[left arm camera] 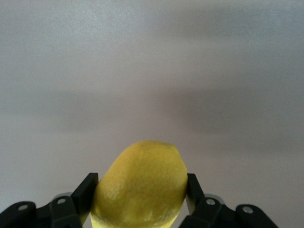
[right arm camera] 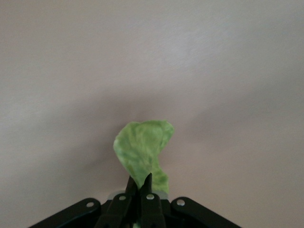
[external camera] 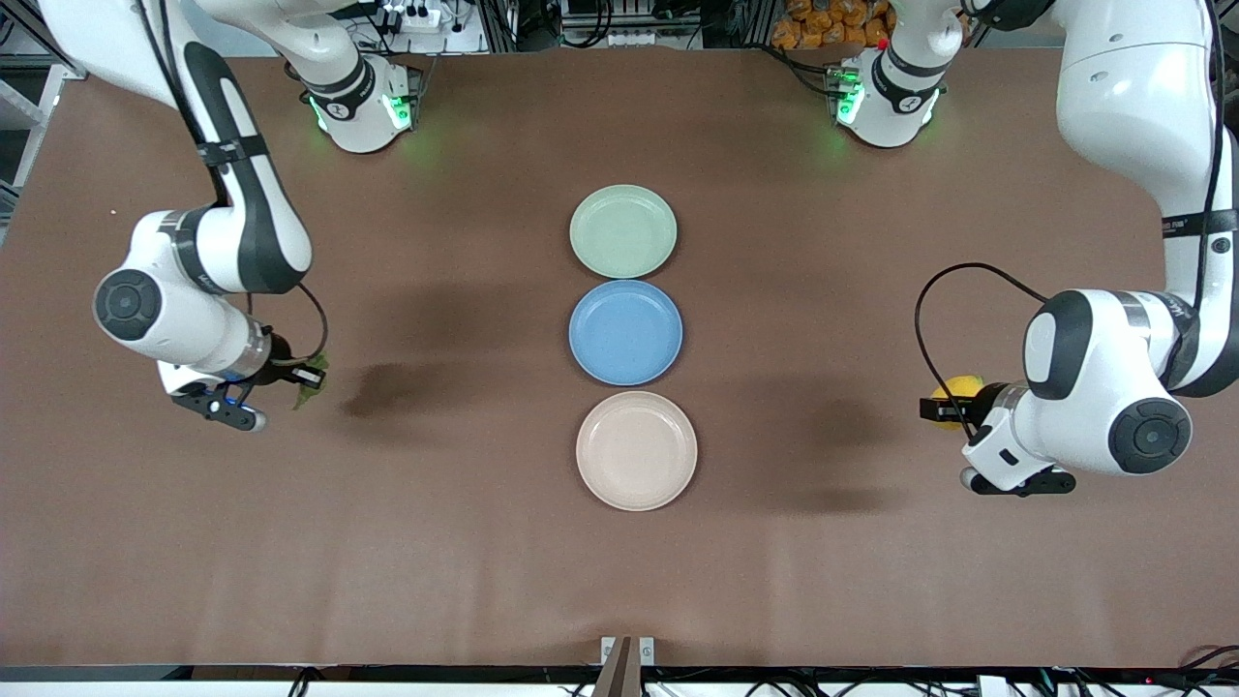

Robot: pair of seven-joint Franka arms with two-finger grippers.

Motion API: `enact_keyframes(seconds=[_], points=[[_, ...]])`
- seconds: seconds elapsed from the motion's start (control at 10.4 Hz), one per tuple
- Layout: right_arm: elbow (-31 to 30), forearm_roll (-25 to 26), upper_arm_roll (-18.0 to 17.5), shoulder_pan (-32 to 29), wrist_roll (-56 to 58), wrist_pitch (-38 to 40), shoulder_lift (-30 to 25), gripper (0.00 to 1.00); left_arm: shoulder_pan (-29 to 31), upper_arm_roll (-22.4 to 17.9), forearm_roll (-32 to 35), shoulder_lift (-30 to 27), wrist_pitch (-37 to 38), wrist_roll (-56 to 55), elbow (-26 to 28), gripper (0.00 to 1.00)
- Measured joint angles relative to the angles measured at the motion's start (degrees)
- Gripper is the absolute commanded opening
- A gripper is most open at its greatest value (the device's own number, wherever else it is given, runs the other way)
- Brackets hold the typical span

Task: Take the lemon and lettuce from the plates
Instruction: 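Lower the lettuce onto the table and open the right gripper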

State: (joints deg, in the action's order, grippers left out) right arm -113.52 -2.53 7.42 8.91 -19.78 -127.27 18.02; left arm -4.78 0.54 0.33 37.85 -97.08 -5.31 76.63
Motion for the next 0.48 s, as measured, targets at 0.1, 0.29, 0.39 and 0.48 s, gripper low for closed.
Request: enact_keyframes(seconds=[0.1, 0.29, 0.39, 0.48], points=[[0.02, 1.23, 0.0, -1.28, 1.01, -0.03, 0.03, 0.01, 0.06, 0.0, 0.05, -0.08, -2.62, 0.22, 2.08, 0.13], [0.19, 2.05, -0.03, -2.31, 1.54, -0.29, 0.65, 0.05, 0.06, 0.03, 0.06, -0.45, -8.5, 0.5, 7.18, 0.14], [0.54, 2.57, -0.04, -2.82, 2.02, -0.44, 1.17, 0.06, 0.06, 0.05, 0.07, -0.58, -10.53, 0.53, 9.27, 0.15], [0.97, 2.81, -0.04, -3.69, 3.45, -0.53, 1.68, 0.17, 0.11, 0.04, 0.07, -0.63, -11.86, 0.54, 10.94, 0.15]])
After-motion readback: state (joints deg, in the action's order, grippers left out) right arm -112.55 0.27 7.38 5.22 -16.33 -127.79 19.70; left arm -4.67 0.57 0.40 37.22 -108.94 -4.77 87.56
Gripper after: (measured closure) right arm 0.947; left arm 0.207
